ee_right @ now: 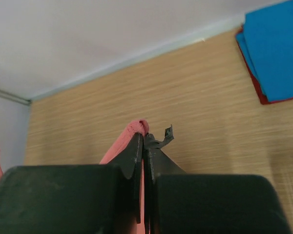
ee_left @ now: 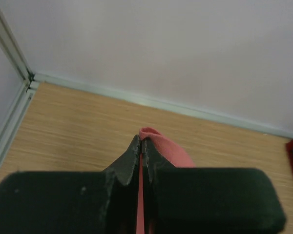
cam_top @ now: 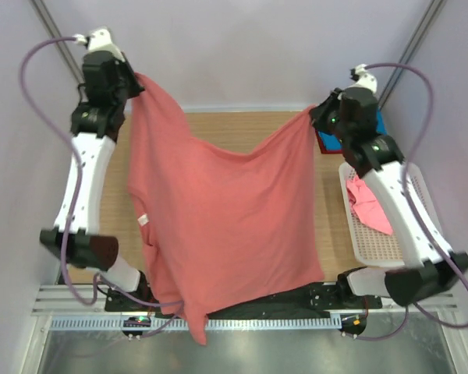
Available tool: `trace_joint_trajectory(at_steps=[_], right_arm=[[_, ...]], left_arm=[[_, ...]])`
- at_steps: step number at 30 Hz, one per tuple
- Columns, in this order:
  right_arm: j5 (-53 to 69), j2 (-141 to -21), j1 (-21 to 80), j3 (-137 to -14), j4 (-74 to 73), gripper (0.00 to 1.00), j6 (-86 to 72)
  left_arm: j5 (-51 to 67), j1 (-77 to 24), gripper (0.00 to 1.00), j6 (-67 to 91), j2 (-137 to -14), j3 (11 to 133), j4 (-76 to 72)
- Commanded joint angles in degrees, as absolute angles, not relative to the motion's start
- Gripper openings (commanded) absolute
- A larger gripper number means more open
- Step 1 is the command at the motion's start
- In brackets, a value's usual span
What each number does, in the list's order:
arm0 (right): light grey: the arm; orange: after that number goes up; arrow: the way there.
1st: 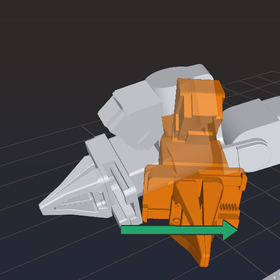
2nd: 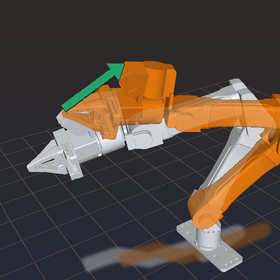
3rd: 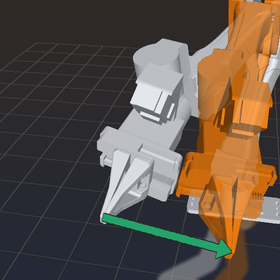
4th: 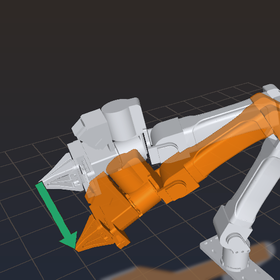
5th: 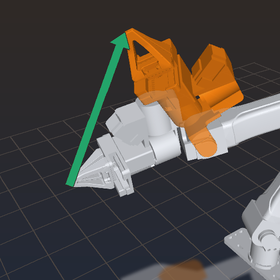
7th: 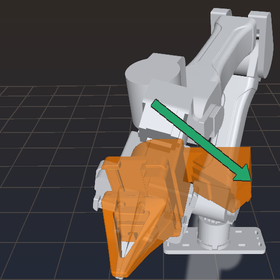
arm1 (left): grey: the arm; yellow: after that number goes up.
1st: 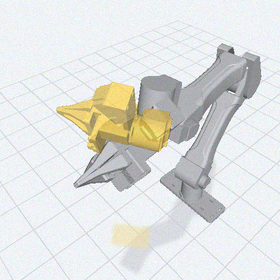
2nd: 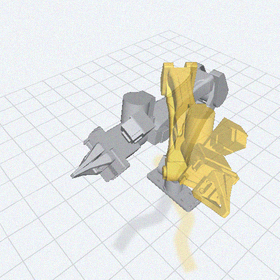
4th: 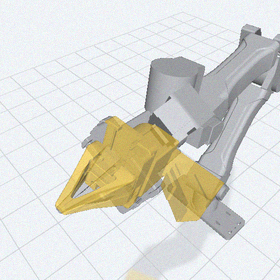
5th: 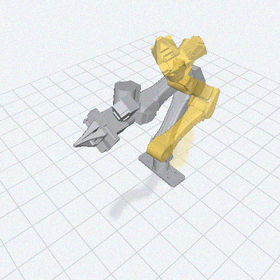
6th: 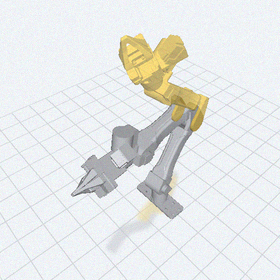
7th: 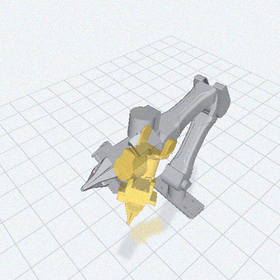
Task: Fold and stack the t-shirts
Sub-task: Flatten the tshirt out, then fold the tshirt
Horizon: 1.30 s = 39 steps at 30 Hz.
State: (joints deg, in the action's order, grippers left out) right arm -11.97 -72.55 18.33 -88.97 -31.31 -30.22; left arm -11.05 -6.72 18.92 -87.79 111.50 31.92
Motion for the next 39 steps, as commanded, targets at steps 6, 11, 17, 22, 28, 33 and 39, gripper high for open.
trace_joint_trajectory(at_steps=[6, 11, 17, 22, 28, 33, 39], right_arm=[[6.91, -104.16, 5.28, -93.63, -0.36, 0.01, -35.07], [11.59, -125.65, 3.61, -113.08, 0.53, 0.01, -37.34], [13.54, -142.37, 1.76, -132.27, 1.4, 0.01, -38.85], [12.57, -145.19, 0.7, -132.62, 5.09, 0.01, -40.61], [10.38, -144.59, -1.67, -130.53, 2.99, 0.01, -38.94], [9.49, -144.23, -3.77, -128.77, 1.05, 0.01, -39.02], [11.68, -142.91, -4.31, -125.52, 0.35, 0.01, -38.06]], left_arm=[[-5.63, -2.81, 0.0, 15.56, -117.83, 126.76, 14.68], [-1.14, -1.06, 0.0, 17.22, -135.16, 142.72, 14.42], [-0.36, 1.39, 0.0, 18.1, -140.97, 142.21, 10.28], [2.98, 1.76, 0.0, 18.8, -140.02, 139.58, 9.84], [3.17, 0.97, 0.0, 21.62, -132.03, 127.11, 10.72], [1.06, -1.13, 0.0, 23.02, -122.97, 115.42, 14.67], [1.94, -2.99, 0.0, 24.7, -117.6, 111.01, 27.13]])
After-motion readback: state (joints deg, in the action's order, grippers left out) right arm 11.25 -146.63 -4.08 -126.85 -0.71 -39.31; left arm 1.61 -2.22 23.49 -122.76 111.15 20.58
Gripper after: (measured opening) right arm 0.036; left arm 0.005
